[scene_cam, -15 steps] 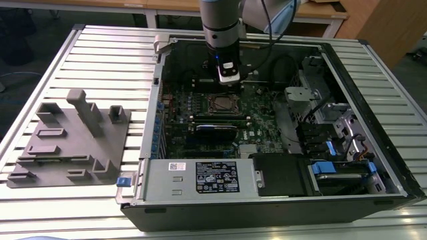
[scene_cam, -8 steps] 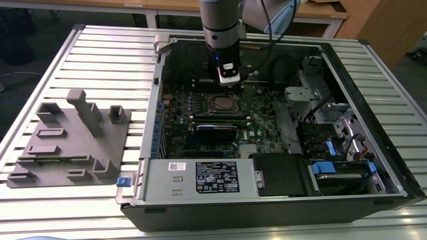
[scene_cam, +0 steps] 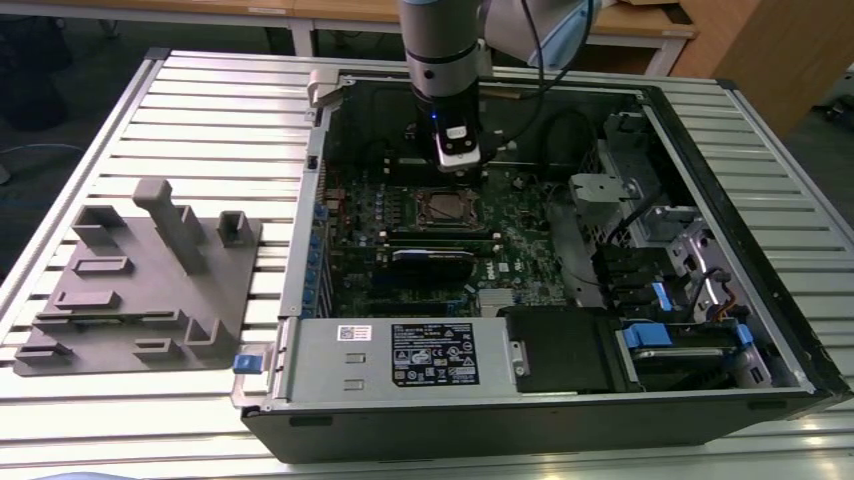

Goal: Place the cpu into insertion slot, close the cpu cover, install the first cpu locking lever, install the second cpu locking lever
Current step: 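Install the first cpu locking lever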

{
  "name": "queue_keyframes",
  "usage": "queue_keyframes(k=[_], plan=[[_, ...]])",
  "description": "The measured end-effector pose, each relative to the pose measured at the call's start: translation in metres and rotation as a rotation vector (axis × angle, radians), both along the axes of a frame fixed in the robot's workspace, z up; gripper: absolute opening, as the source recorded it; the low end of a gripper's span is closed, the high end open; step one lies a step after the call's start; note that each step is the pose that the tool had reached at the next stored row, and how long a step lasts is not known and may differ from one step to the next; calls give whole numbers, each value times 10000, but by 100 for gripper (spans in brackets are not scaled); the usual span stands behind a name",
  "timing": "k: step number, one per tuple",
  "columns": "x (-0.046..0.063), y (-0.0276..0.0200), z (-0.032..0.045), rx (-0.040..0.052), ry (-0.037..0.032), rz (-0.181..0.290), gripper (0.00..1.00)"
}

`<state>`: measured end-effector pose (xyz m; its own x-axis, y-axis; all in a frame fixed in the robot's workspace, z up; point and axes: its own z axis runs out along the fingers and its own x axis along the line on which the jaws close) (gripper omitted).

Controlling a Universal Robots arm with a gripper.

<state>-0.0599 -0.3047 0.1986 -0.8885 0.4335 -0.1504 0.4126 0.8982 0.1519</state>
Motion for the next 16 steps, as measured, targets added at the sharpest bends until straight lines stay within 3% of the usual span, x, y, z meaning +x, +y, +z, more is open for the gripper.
queue_keyframes(k=[16], plan=[[0,1,55,-13,0,1,11]])
